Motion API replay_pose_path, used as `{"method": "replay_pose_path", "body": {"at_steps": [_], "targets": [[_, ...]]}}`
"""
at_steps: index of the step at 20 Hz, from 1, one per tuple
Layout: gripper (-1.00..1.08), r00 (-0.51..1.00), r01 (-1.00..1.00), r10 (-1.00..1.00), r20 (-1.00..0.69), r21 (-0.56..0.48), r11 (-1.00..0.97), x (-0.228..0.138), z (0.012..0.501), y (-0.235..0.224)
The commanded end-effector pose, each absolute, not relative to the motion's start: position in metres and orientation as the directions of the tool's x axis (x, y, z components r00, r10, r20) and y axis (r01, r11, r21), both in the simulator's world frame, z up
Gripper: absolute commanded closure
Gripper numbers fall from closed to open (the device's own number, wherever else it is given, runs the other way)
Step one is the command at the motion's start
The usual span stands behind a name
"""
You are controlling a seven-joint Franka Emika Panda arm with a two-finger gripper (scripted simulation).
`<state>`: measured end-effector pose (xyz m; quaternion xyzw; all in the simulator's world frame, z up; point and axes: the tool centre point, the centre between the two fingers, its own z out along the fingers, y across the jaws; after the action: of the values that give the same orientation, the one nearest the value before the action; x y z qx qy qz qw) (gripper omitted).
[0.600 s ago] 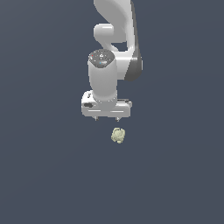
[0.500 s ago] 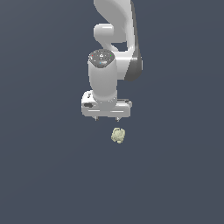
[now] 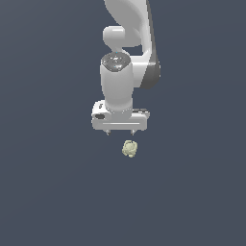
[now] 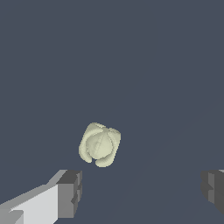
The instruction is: Pick up the object and move it to a goal position.
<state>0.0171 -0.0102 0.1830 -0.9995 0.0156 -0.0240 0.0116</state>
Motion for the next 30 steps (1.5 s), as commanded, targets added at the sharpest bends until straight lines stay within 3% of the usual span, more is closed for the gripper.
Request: {"method": "replay_pose_path", "body": {"at_steps": [1, 30], "targets": [[-0.92, 0.998, -0.03, -0.031, 0.049, -0.024, -0.999, 0.018, 0.183, -0.01], [-0.92, 0.934, -0.357, -0.357, 0.001, -0.002, -0.934, 0.013, 0.093, 0.034]]}}
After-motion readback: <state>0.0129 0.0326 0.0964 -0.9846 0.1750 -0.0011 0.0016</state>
